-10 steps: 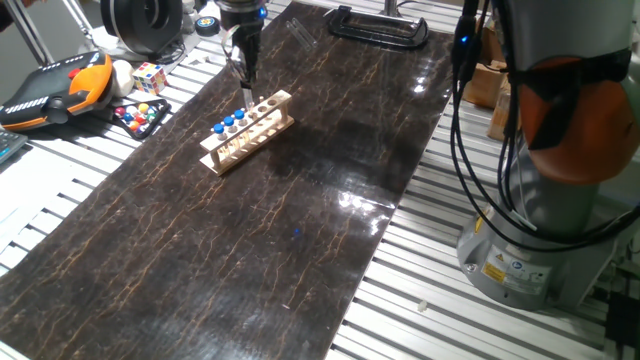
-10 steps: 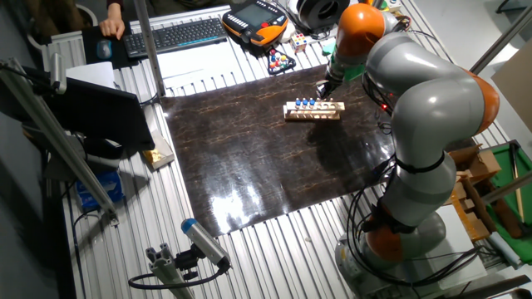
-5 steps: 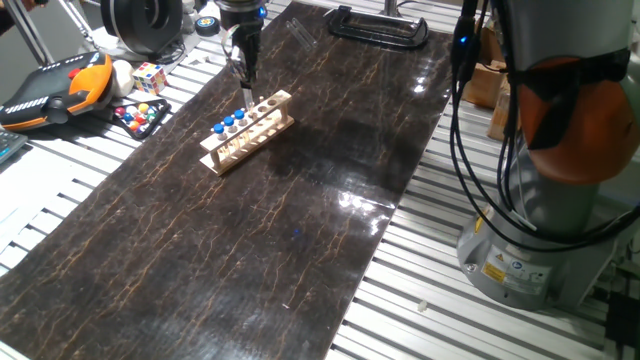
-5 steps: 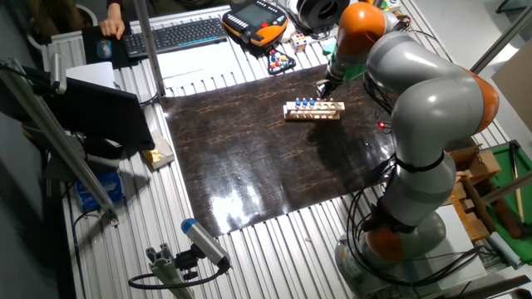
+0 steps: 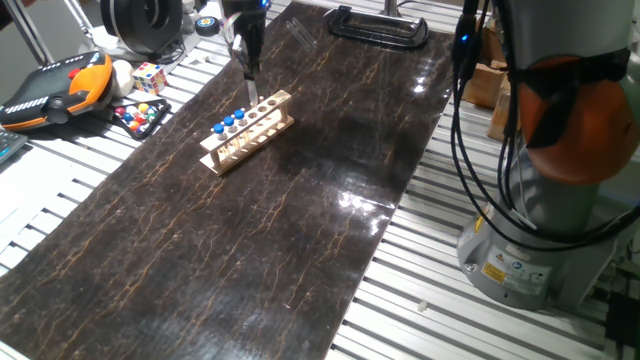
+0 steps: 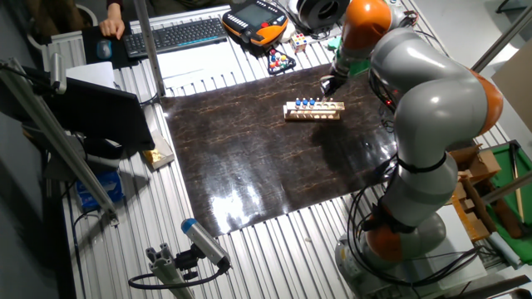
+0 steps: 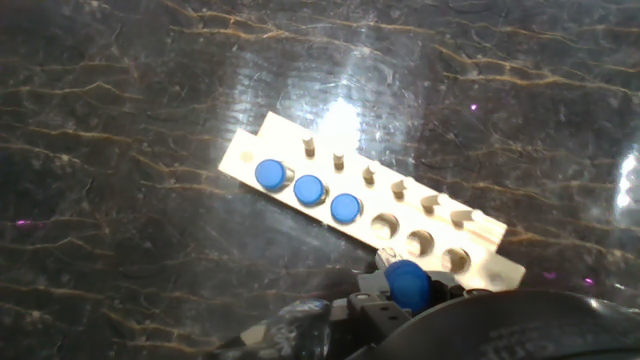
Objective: Shake the test tube
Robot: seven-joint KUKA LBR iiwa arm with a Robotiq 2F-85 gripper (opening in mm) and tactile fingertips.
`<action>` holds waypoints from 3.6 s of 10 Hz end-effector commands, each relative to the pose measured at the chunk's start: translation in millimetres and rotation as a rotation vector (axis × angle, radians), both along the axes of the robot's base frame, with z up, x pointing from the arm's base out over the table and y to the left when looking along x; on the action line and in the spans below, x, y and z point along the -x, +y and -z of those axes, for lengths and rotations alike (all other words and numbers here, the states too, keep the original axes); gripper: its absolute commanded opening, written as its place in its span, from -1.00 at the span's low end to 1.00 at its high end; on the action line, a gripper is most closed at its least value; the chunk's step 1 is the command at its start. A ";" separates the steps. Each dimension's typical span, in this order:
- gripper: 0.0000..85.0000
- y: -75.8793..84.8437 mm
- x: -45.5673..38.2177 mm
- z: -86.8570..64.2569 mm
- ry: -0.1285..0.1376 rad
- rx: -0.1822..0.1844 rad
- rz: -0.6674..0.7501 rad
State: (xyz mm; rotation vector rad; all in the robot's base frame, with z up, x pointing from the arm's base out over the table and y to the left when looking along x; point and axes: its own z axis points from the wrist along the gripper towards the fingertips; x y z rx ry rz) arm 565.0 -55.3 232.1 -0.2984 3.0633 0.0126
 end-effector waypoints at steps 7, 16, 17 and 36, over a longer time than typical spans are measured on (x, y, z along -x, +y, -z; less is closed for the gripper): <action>-0.98 29.9 11.7 -16.0 0.030 -0.075 0.156; -0.98 19.0 10.3 -11.8 -0.014 0.145 0.056; -0.98 13.9 10.3 -10.6 -0.020 0.189 0.038; -0.98 37.5 12.0 -9.5 0.032 -0.113 0.141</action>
